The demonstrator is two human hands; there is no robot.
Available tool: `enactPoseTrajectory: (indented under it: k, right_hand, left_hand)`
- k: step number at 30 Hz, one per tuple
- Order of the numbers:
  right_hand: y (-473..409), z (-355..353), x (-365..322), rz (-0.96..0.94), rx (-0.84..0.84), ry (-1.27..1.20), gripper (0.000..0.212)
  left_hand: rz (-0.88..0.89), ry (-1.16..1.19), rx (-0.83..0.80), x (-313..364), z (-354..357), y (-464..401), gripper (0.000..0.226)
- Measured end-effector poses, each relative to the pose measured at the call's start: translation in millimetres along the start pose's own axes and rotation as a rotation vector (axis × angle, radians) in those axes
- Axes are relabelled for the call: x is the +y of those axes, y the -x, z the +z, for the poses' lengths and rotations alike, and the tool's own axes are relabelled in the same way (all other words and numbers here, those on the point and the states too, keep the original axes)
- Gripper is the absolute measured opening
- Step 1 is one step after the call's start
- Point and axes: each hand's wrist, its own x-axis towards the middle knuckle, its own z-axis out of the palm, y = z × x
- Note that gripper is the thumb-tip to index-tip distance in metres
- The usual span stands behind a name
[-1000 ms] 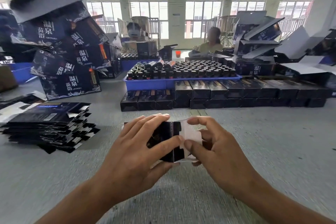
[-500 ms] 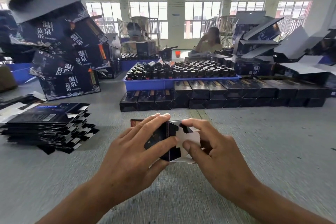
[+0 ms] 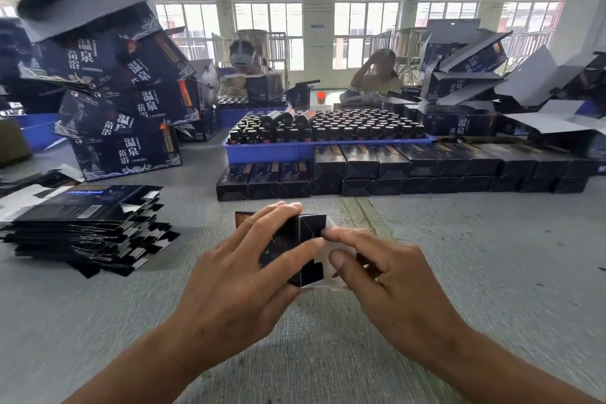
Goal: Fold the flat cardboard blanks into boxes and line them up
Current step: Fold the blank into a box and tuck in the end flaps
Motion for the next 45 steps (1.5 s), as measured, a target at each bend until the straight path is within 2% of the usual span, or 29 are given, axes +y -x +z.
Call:
enactPoseTrajectory:
  k: [1,4,6,8,12,15,23,30,35,45]
  right_hand:
    - [0,-1,-1,0.021,-0.030,-0.005,0.037]
    - [1,-3,-2,0.059,-0.146,0.045,0.076]
    - [2,-3,-3,0.047,-0.224,0.090,0.087]
    - [1,-3,-2,0.035,-0.225,0.116,0.075]
    - [0,-2,-1,0.050,-0.091,0.062,0.051]
    - [2,1,0,0.046,-0.016,0.046,0.042]
    - [4,5,1,0.046,0.028,0.077,0.036]
    - [3,0,-2,0.111,-0.057,-0.108,0.072]
    - [0,-1,0,0.168,-0.011,-0.270,0.038]
    - [-3,2,1,0.244,-0.015,-0.328,0.024]
  left_hand:
    - [-0.004,-0.001,0.003,-1,0,0,0.048]
    - [-0.015,0.011,0.013,-4,1,2,0.046]
    - [-0.023,0.010,0.000,-6,1,3,0.047]
    - [-0.023,0.006,-0.008,-6,2,4,0.047]
    - [-0.008,0.021,-0.009,-4,2,2,0.048]
    - [0.013,0.031,-0.011,-2,2,1,0.051]
    - [0.059,-0.011,-0.030,0,1,0,0.041]
    - [-0.008,0.027,0.018,-4,1,2,0.041]
    - [-0.004,0.047,0.021,-1,2,2,0.048]
    - [-0.032,0.148,0.034,10,2,0,0.085]
